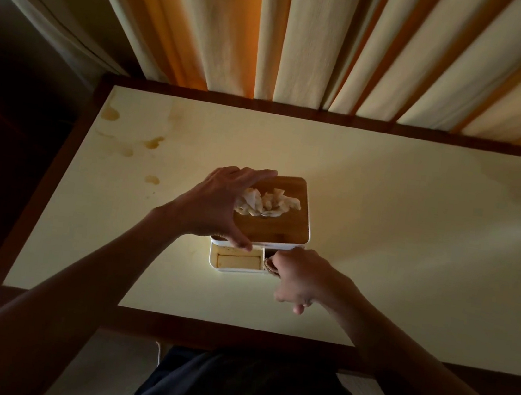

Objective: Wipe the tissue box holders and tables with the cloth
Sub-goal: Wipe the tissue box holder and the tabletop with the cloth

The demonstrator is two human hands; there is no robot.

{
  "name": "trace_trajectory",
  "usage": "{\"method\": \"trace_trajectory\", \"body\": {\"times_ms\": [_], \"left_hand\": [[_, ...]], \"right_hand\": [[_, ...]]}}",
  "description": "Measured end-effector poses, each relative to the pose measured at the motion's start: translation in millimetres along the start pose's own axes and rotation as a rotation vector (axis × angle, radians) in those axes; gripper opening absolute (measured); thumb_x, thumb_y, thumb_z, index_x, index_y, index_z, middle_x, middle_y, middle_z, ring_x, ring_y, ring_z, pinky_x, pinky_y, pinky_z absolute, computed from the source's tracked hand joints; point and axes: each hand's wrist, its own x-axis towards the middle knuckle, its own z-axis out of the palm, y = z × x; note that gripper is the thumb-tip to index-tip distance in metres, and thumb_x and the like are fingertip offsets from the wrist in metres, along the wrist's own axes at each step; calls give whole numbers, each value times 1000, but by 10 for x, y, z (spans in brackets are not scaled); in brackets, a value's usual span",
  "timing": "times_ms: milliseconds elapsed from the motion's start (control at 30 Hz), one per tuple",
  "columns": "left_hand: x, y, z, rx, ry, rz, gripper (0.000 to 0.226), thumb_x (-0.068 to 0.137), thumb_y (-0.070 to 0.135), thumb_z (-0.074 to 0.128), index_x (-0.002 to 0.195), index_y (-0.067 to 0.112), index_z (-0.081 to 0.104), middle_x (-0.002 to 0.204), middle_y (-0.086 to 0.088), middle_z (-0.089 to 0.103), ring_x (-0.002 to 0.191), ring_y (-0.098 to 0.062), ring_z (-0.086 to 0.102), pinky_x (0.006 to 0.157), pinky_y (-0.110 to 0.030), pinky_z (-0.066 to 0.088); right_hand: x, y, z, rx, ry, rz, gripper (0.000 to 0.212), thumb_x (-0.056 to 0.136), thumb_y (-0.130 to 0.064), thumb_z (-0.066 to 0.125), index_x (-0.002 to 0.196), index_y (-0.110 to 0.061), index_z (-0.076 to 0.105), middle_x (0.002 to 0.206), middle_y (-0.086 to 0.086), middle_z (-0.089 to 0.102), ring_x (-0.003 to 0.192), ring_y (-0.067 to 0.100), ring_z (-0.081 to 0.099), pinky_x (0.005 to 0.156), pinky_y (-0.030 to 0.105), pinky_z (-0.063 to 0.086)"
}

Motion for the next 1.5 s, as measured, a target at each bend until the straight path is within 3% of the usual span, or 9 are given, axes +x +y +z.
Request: {"method": "trace_trajectory", "body": {"times_ms": [233,433,533,667,867,1033,1167,1333,1500], "left_hand": [[3,4,-1,4,4,4,121,54,43,94,151,36,23,148,-1,41,122,-9,27,100,-28,24],[-8,-6,-4,-1,1,-4,122,53,44,94,150,41,20,147,-1,42,125,-15,30,98,-29,26],[-1,-26,-9,-8,-21,3,120,54,43,94,143,49,14,149,0,40,130,-19,31,99,-29,26],[3,-54,-3,-40,-11,27,118,56,40,94,149,40,20,150,3,39,122,-7,28,103,-28,27],[-3,-78,14,-46,-1,32,119,56,41,94,151,36,22,151,-1,39,130,-17,31,103,-29,27],[-15,-55,23,-63,14,31,116,56,41,94,144,44,18,150,-2,39,130,-19,31,102,-29,28],[-8,-29,15,-50,10,30,117,57,40,93,148,40,18,150,-2,39,131,-20,31,103,-28,26],[-14,-26,-2,-29,25,72,120,56,38,94,152,29,24,149,-2,41,120,-7,29,103,-24,21],[-10,-75,-20,26,-29,126,119,55,36,94,149,37,22,145,2,43,115,-2,28,95,1,7]], "right_hand": [[-91,52,-137,73,57,-60,11,87,-14,65,88,-13,54,74,6,71,51,13,67,64,31,58],[18,-26,222,14,327,20,16,86,-2,58,81,-17,53,73,1,49,82,30,64,64,29,41],[-178,163,104,302,349,-134,34,86,0,53,67,-27,63,66,-3,59,58,26,63,45,23,38],[-683,564,-188,815,351,-255,39,89,11,53,93,-16,81,87,1,78,34,13,47,36,22,38],[-770,1340,-232,750,943,381,18,90,-15,55,88,-11,72,73,12,73,43,24,65,53,33,51],[-419,1038,134,1431,878,317,16,98,-17,59,86,-9,65,67,13,67,35,15,60,35,18,40],[-311,439,358,1790,818,124,18,102,-19,53,100,-3,62,53,6,65,39,16,58,42,24,45],[-150,47,622,1097,1188,-321,26,101,-22,55,126,-18,62,72,2,74,52,11,67,52,23,55],[98,446,836,72,1040,-611,68,84,-13,51,150,-18,35,157,2,41,77,21,74,56,35,61]]}}
